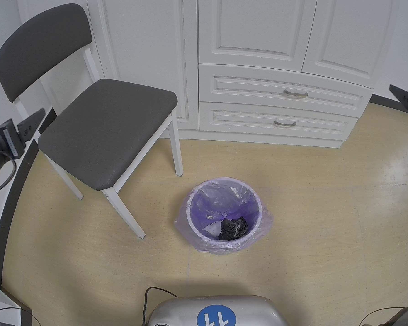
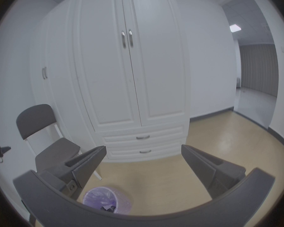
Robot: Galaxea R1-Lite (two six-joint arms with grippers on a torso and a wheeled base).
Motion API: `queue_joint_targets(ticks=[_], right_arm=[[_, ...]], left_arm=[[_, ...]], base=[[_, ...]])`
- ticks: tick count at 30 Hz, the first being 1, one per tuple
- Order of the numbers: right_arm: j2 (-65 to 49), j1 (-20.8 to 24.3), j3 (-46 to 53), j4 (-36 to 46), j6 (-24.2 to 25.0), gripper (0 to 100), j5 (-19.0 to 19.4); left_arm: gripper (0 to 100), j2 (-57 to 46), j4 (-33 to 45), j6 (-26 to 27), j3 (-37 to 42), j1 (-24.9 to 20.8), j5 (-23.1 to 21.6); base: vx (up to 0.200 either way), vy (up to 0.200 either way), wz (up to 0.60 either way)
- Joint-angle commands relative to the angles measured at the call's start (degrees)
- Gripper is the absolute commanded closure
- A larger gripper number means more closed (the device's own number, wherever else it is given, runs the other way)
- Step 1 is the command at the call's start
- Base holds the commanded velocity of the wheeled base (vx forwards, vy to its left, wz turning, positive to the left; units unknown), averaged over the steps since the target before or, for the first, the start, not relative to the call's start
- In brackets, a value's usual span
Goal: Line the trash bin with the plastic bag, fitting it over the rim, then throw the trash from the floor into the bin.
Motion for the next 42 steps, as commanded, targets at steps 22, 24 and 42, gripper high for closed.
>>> queue_joint_targets(ticks=[22, 24, 42], right_arm=[[-61.86, -0.73, 29.29, 15.00, -6.84, 0, -3.44], [-63.97, -2.58, 29.55, 19.13, -6.67, 0, -2.73], [-66.69, -3.72, 51.79, 19.04, -8.51, 0, 7.20]], left_arm=[[0, -52.61, 40.75, 0.16, 0.45, 4.28, -1.74], [0, -57.27, 47.60, 0.52, 0.27, 4.28, -1.92], [0, -65.27, 44.35, 2.10, 24.53, 4.28, 1.86]], base=[[0.000, 0.000, 0.00], [0.000, 0.000, 0.00], [0.000, 0.000, 0.00]])
